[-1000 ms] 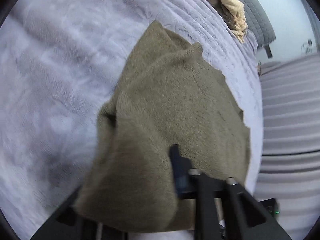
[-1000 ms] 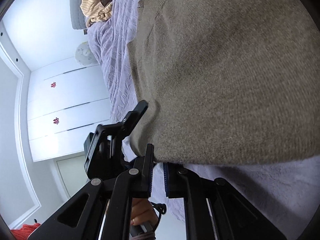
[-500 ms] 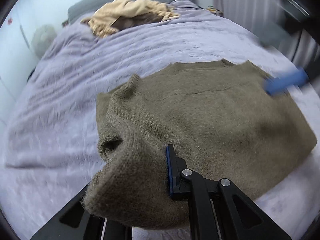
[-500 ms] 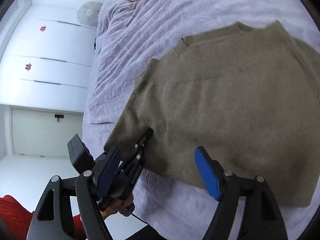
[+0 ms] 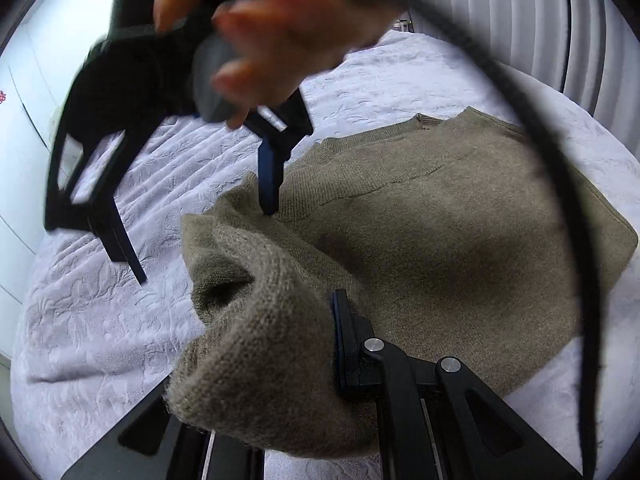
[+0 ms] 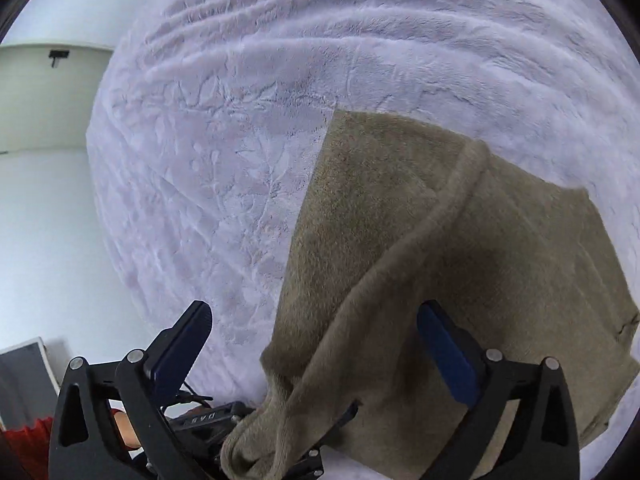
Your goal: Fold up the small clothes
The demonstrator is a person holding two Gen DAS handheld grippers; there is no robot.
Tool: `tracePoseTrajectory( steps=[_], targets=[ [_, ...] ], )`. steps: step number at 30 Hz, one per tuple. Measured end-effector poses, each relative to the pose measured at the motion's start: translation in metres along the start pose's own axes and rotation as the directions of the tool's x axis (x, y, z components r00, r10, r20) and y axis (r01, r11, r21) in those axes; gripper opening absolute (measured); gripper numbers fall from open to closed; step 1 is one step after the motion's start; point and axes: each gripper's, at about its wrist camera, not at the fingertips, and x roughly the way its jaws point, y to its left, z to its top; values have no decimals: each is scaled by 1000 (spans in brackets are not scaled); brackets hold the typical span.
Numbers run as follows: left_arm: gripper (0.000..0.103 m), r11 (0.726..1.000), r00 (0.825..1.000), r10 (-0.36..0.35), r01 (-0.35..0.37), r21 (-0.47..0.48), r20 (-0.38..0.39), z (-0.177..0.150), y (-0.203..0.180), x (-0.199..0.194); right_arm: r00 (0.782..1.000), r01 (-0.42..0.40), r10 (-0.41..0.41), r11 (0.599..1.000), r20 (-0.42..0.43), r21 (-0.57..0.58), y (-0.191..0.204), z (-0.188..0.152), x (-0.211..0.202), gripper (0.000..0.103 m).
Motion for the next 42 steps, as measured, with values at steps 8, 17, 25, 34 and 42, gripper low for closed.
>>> tracePoseTrajectory(
  steps=[8,17,25,34,42],
  targets=[
    [12,1000,1000,-15,15,-22,-10,0,3,-2,963,241,-245,969,-109,-52,2,24,44,34],
    [12,996,993,-76,72,44,91,41,-17,-40,967,-91,74,994,244,61,-57,-41,-40,18],
    [12,961,962,-200,155,230,186,91,-95,-69,765,-341,224,936,604,84,-147,-161,-127,18],
    [12,855,946,-323,276,440,32,76,-213,-28,632,-449,131,865,764,223,-268,-291,-110,19],
    [12,829,954,-297,276,487,-35,57,-239,-14,588,-601,129,730,799,324,-347,-331,-22,21]
  ],
)
